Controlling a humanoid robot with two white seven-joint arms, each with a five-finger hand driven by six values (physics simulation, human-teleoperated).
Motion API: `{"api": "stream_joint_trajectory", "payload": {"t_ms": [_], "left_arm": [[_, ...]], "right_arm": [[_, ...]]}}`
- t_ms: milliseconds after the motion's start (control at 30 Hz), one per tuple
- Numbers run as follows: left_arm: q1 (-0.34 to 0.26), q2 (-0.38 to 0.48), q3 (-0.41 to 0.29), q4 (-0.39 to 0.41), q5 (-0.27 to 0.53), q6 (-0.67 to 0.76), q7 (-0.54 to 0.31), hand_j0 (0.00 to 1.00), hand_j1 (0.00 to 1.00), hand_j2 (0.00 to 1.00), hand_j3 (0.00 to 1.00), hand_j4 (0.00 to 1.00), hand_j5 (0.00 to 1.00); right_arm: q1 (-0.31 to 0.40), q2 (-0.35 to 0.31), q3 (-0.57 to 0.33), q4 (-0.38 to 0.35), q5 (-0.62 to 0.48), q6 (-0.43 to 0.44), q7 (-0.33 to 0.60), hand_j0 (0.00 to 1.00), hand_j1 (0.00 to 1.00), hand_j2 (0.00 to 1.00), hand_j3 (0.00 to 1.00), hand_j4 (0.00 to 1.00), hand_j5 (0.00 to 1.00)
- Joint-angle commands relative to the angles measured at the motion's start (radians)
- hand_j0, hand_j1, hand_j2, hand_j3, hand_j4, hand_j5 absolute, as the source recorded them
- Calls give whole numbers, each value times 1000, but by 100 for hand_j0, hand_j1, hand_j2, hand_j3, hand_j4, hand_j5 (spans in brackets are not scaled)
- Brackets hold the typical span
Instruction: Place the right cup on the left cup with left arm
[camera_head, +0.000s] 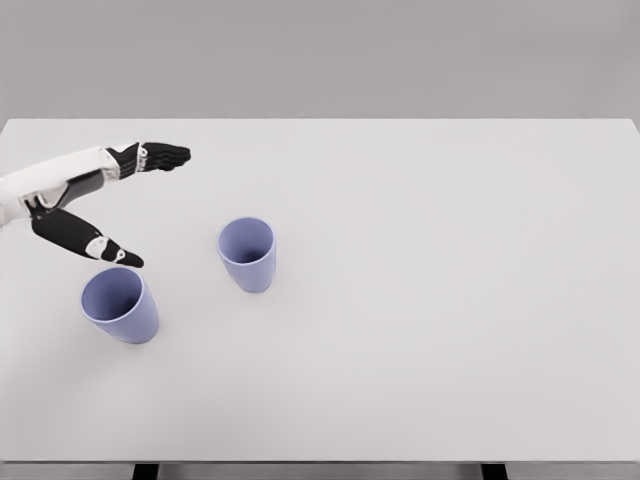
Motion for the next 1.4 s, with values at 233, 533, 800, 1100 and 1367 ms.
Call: {"api": "stream_joint_trajectory", "payload": {"t_ms": [233, 533, 800, 1100, 1367], "left_arm": [[-25, -79, -64, 0, 61, 208, 0, 100, 100, 100, 100, 100, 100], [-35, -129, -67, 0, -63, 209, 0, 100, 100, 100, 100, 100, 100], [-44, -155, -104, 0, -163, 205, 103, 100, 100, 100, 100, 100, 100], [-44, -194, -127, 1, -203, 208, 175, 100, 100, 100, 100, 100, 100], [-48, -210, -195, 12, -229, 209, 177, 100, 100, 100, 100, 100, 100]], "right_arm": [[0, 0, 0, 0, 0, 0, 0, 100, 100, 100, 100, 100, 100], [0, 0, 0, 0, 0, 0, 0, 100, 100, 100, 100, 100, 100], [0, 0, 0, 0, 0, 0, 0, 100, 100, 100, 100, 100, 100], [0, 0, 0, 0, 0, 0, 0, 100, 100, 100, 100, 100, 100], [0, 0, 0, 0, 0, 0, 0, 100, 100, 100, 100, 100, 100]]}}
